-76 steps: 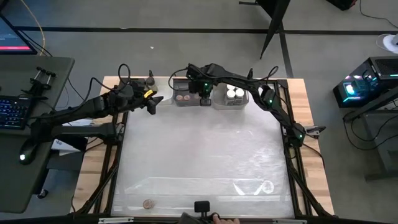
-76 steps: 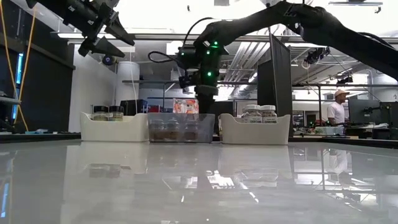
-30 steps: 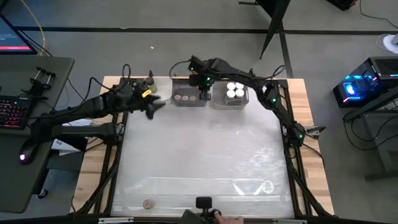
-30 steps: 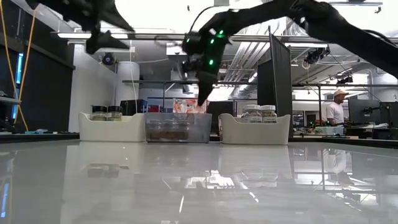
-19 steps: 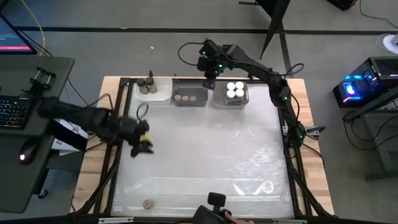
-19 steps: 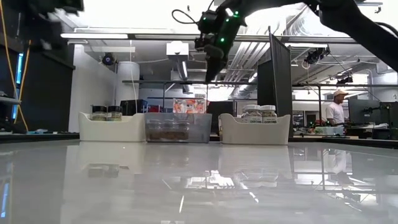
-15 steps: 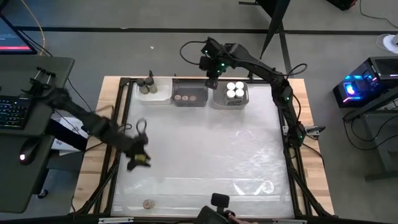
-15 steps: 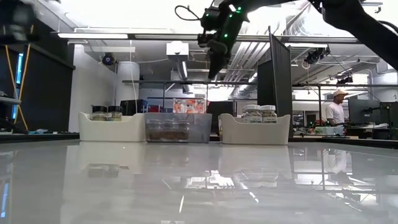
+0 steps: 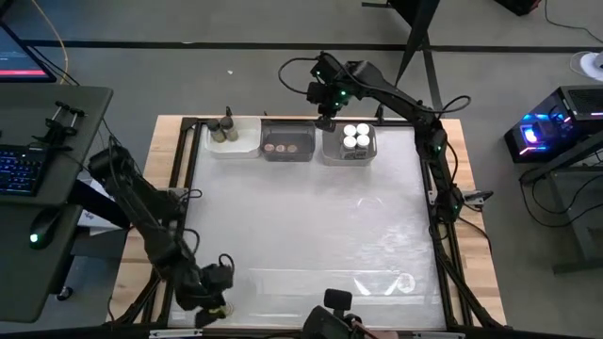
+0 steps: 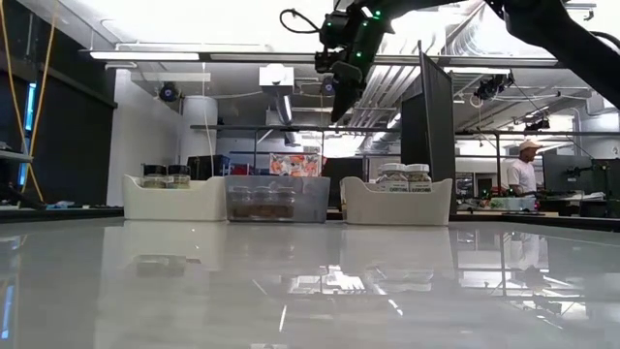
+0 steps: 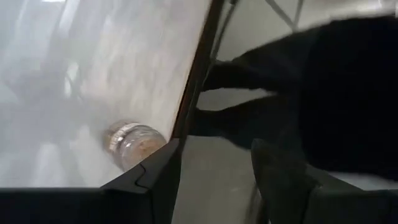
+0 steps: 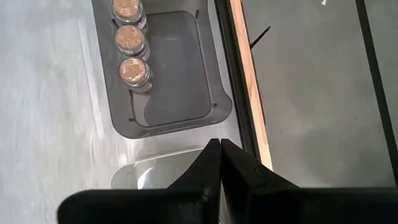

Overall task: Sort spices by type
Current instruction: Put the brown seasoning bottle into the black bin

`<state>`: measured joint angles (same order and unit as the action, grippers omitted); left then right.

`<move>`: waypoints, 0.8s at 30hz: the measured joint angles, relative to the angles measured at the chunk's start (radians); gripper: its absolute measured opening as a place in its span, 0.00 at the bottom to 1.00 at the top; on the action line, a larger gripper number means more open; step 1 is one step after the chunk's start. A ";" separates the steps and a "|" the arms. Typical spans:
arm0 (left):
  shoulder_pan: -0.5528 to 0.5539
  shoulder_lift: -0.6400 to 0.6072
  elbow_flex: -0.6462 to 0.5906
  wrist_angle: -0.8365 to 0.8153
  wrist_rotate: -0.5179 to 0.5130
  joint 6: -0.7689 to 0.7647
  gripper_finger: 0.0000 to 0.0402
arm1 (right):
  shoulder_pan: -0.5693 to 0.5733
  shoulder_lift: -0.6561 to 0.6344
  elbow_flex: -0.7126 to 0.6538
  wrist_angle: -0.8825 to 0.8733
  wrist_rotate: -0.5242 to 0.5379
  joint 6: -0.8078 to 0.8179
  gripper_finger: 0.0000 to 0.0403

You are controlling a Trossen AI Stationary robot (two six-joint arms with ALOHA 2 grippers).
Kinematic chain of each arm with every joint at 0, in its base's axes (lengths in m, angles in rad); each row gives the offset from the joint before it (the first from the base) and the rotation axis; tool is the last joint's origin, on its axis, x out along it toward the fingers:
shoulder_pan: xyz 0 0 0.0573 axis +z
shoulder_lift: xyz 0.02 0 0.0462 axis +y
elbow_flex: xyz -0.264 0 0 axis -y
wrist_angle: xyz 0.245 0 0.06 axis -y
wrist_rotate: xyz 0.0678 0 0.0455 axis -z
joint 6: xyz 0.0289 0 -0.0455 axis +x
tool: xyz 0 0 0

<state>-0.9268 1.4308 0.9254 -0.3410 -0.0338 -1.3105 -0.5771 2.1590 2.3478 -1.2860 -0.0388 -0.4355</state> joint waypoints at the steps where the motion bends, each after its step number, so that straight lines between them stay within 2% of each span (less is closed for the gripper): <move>1: 0.000 0.017 0.001 0.013 0.000 -0.058 0.45 | -0.002 0.000 0.000 0.001 -0.002 0.000 0.00; 4: 0.001 0.057 0.001 0.032 0.005 -0.156 0.45 | -0.007 0.000 0.000 0.002 -0.004 0.000 0.00; 12: 0.006 0.088 0.001 0.020 0.056 -0.144 0.46 | -0.007 0.000 0.000 0.004 -0.049 0.001 0.00; 20: 0.012 0.088 0.001 0.013 0.066 -0.068 0.66 | -0.005 0.000 0.000 0.004 -0.054 0.021 0.00; 24: 0.012 0.088 0.001 0.004 0.075 -0.202 0.71 | -0.005 0.000 0.000 0.004 -0.058 0.044 0.00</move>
<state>-0.9150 1.5188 0.9268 -0.3369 0.0416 -1.5120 -0.5819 2.1593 2.3477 -1.2823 -0.0963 -0.3913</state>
